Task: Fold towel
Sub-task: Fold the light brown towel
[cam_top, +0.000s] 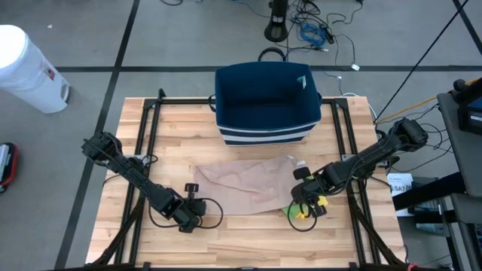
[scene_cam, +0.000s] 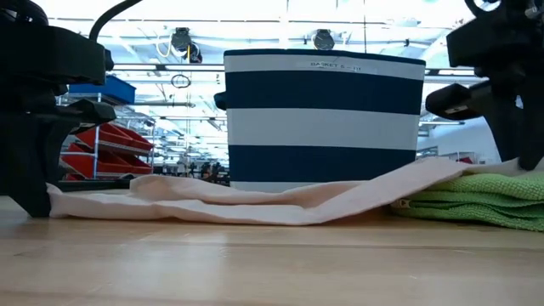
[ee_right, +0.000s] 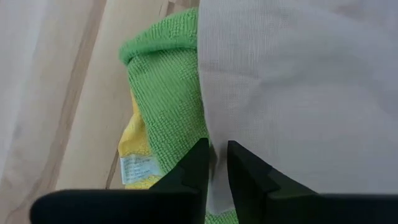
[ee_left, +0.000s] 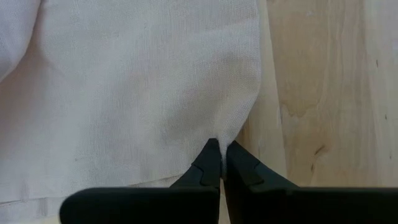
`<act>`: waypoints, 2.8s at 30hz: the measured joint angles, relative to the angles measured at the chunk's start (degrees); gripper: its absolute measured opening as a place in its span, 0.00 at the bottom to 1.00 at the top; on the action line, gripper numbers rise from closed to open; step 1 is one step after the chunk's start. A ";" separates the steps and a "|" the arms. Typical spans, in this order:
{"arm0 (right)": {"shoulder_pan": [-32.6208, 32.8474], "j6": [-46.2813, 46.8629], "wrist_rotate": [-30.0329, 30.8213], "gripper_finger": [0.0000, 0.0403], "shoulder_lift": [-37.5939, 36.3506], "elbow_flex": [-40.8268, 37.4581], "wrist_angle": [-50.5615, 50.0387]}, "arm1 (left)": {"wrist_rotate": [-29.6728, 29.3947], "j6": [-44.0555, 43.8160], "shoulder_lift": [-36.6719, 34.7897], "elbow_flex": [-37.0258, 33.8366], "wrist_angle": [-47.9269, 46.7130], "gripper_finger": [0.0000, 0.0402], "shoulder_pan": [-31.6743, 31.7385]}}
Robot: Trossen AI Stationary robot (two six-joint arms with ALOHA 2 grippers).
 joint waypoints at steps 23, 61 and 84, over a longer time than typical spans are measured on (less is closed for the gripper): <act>2.78 -8.29 2.52 0.00 -13.42 7.64 2.43 | -14.13 9.20 -0.31 27.16 -36.14 0.00 0.14; -3.02 -17.80 6.72 0.00 -22.77 23.04 -22.15 | -23.63 11.23 -5.42 49.67 -60.30 0.00 8.25; 6.16 -0.13 -12.01 0.00 -11.05 -14.58 38.51 | -9.70 -1.90 -5.28 12.68 -15.26 0.00 -5.01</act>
